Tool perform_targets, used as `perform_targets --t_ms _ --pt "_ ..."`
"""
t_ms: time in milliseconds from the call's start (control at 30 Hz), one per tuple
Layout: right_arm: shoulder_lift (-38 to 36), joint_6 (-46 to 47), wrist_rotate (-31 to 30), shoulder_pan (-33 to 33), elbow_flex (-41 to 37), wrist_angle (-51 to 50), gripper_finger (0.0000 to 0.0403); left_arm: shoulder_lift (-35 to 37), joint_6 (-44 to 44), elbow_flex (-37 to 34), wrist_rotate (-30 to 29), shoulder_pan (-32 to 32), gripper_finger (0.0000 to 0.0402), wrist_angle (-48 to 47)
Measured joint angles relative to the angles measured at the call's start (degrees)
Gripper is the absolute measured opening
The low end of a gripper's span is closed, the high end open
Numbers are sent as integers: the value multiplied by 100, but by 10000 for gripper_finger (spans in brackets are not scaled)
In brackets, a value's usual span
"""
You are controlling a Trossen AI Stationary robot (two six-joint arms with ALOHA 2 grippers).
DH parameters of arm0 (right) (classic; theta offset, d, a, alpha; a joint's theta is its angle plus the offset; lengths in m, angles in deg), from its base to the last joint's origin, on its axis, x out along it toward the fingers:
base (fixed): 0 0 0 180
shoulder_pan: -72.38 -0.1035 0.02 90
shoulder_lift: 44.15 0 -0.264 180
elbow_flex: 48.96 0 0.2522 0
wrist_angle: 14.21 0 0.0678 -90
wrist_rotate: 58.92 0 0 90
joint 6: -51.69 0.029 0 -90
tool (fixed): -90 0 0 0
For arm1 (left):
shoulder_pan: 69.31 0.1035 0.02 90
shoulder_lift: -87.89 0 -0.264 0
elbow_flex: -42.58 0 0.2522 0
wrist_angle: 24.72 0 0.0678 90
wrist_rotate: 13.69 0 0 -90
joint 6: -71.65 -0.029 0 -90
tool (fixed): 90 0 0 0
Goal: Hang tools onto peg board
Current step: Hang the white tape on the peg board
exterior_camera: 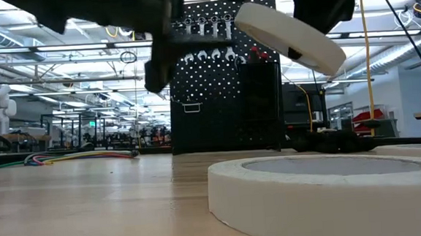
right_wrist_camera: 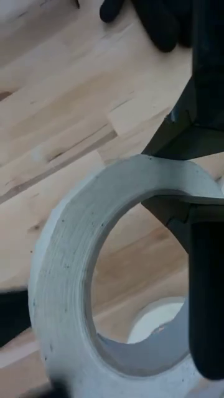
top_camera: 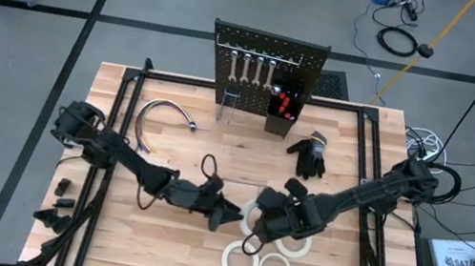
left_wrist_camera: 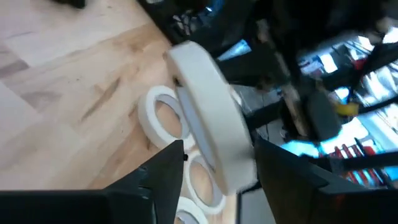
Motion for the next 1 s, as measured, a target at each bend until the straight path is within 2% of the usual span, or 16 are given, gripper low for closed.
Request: perform_targets --t_ms 133,433,633,733,867,967,1000 --pt "0 -153 -4 110 0 -28 63 -118 299 76 20 125 208 -28" --pt "137 -508 -22 599 2 106 63 -116 278 114 -200 369 210 -261" --pt "184 -856 -1 784 2 191 63 -116 -81 111 -62 536 199 -634" --pt "190 -1143 4 829 0 345 63 -114 -402 111 -30 588 174 -670" --pt "190 -1433 -64 865 -2 486 64 -105 -996 112 49 681 111 -676" --pt "187 -1555 -31 859 -6 479 106 -107 -1407 98 127 725 63 -779" --pt "184 -1626 20 856 -5 493 128 -116 -1582 94 200 740 62 -811"
